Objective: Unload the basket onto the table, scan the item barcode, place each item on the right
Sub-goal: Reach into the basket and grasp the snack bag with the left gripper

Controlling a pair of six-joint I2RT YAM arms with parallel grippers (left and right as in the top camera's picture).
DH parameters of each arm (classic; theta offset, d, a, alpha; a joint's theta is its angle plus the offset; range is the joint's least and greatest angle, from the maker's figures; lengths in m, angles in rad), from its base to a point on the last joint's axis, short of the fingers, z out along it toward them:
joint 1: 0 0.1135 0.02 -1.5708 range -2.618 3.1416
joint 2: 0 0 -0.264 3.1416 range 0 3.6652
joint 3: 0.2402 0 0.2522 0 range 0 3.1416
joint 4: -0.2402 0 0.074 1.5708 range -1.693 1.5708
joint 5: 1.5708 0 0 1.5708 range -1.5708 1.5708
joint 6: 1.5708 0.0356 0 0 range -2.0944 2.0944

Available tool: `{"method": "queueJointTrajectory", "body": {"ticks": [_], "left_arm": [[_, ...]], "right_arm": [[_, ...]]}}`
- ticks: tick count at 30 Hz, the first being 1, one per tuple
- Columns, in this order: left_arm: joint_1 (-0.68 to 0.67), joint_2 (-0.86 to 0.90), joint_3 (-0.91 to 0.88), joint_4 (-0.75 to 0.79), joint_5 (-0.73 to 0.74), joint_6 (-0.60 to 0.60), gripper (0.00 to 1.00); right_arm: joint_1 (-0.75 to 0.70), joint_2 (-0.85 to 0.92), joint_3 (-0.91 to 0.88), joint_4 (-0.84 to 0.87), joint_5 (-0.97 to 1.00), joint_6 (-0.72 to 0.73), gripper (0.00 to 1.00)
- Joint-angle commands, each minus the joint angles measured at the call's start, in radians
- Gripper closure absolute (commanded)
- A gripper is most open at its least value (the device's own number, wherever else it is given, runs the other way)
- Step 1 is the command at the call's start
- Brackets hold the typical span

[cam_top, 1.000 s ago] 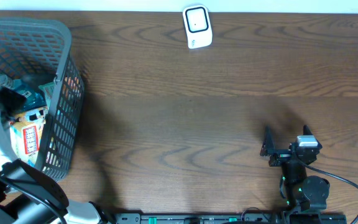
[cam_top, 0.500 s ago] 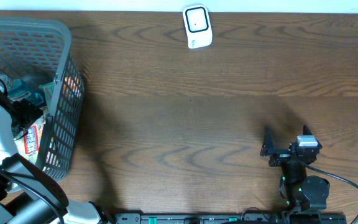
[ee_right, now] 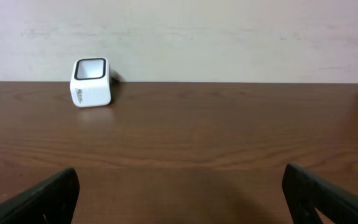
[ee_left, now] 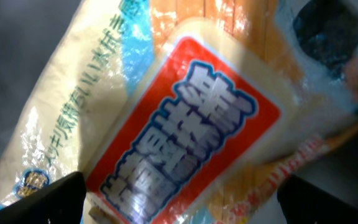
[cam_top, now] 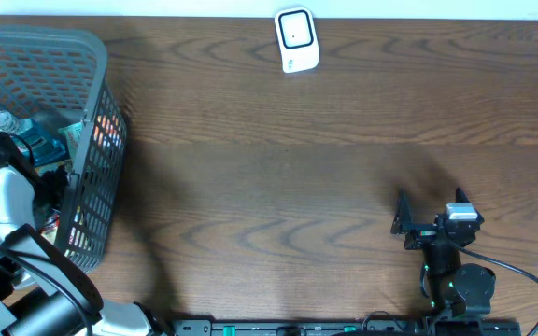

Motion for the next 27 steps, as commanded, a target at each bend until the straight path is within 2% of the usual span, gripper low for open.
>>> {"method": "queueJointTrajectory", "body": {"ticks": [1,4,5,7,8,9,11,19,23,27], "left_arm": [[0.000,0.011,-0.054,0.061,0.013,0.016,0.02],[0.000,0.016,-0.106,0.131,0.013,0.016,0.01],[0.000,0.017,-0.124,0.150,0.013,0.016,0.04],[0.000,0.017,-0.156,0.181,0.013,0.016,0.38],[0.000,0.017,-0.160,0.181,0.013,0.016,0.59],[0.000,0.016,-0.160,0.181,0.013,0.016,0.72],[0.000,0.010,-0.155,0.181,0.013,0.016,0.92],[0.000,-0.116,-0.080,0.143,0.018,0.014,0.93],[-0.001,-0.266,-0.063,0.117,0.026,-0.065,0.93],[0.000,-0.433,-0.063,0.110,0.125,-0.089,0.93]], "right_arm": [[-0.004,-0.005,-0.001,-0.003,0.009,0.017,0.01],[-0.004,-0.005,-0.001,-0.003,0.009,0.017,0.01],[-0.004,-0.005,-0.001,-0.003,0.009,0.017,0.01],[-0.004,-0.005,-0.001,-0.003,0.009,0.017,0.01],[-0.004,-0.005,-0.001,-0.003,0.009,0.017,0.01],[-0.004,-0.005,-0.001,-0.003,0.009,0.017,0.01],[-0.004,-0.005,-0.001,-0.003,0.009,0.017,0.01],[-0.004,-0.005,-0.001,-0.003,0.009,0.017,0.01],[-0.004,-0.005,-0.001,-0.003,0.009,0.017,0.01],[-0.004,-0.005,-0.001,-0.003,0.009,0.017,0.01]]}}
